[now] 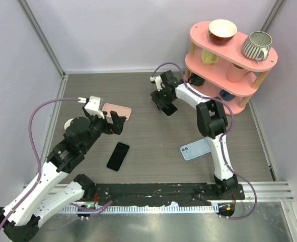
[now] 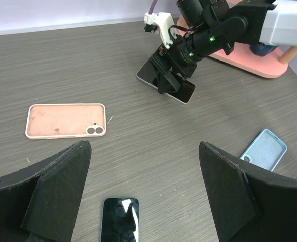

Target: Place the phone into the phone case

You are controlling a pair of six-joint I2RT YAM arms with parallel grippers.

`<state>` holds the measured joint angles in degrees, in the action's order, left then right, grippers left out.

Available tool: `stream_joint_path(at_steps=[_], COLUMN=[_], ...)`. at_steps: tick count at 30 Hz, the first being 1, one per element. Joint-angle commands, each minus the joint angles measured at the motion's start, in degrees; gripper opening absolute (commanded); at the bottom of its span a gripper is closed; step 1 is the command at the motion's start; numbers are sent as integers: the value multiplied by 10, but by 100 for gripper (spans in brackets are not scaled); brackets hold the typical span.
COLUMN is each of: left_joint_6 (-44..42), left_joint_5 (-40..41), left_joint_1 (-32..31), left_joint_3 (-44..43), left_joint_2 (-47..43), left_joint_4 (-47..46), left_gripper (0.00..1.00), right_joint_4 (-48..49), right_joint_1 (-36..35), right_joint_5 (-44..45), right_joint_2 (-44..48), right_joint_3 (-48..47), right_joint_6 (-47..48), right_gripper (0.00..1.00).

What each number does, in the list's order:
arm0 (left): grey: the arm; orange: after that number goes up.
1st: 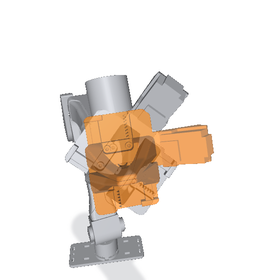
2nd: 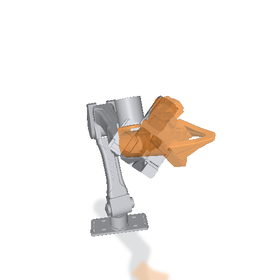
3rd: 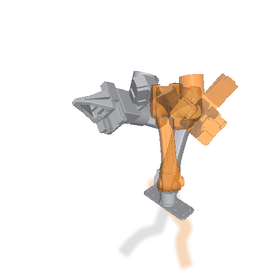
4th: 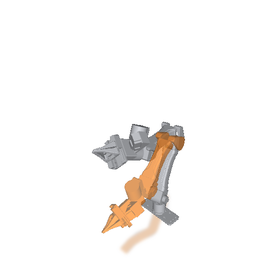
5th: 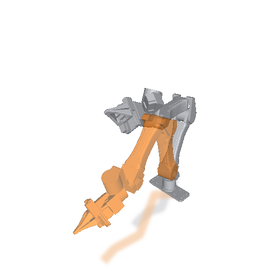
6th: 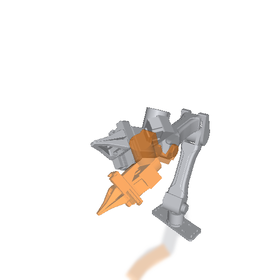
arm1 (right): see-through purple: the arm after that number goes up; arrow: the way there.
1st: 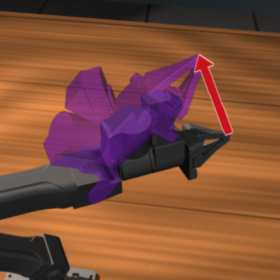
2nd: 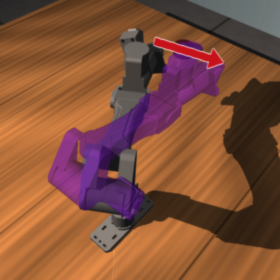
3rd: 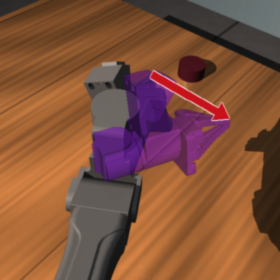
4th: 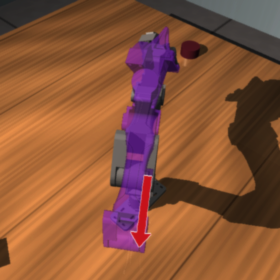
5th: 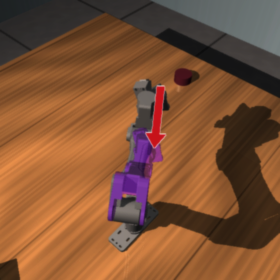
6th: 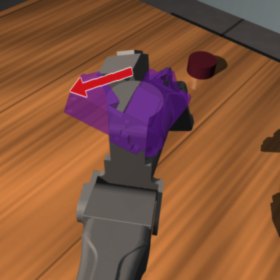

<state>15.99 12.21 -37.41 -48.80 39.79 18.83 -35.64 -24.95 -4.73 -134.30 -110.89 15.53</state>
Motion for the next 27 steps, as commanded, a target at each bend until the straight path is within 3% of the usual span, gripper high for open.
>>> stream_joint_path(at_steps=[1,3,5,8,12,15,18,22,27], left_joint_6=[44,99,212,282,303,394,481,524,585], left_joint_5=[-10,-15,-23,-64,70,79,85,140,112], left_joint_1=[-2,-4,-6,-34,-142,-152,-175,-225,-242], left_joint_3=[-19,-26,-62,-90,-101,-83,-34,-11,5], left_joint_2=[33,56,108,175,237,266,280,313,389], left_joint_4=[-13,-13,30,49,61,72,24,-37,-145], left_gripper=[90,82,77,72,74,75,74,73,72], right_joint_4=[29,38,39,42,43,51,53,51,22], right_joint_1=[-3,0,4,13,15,15,15,15,16], right_joint_5=[76,81,81,86,98,100,118,142,170], right_joint_2=[16,49,68,104,157,218,272,331,391], right_joint_3=[35,61,84,123,182,232,275,321,342], right_joint_6=[-31,-64,-109,-143,-170,-194,-221,-248,-269], right_gripper=[69,66,63,57,54,53,52,50,49])
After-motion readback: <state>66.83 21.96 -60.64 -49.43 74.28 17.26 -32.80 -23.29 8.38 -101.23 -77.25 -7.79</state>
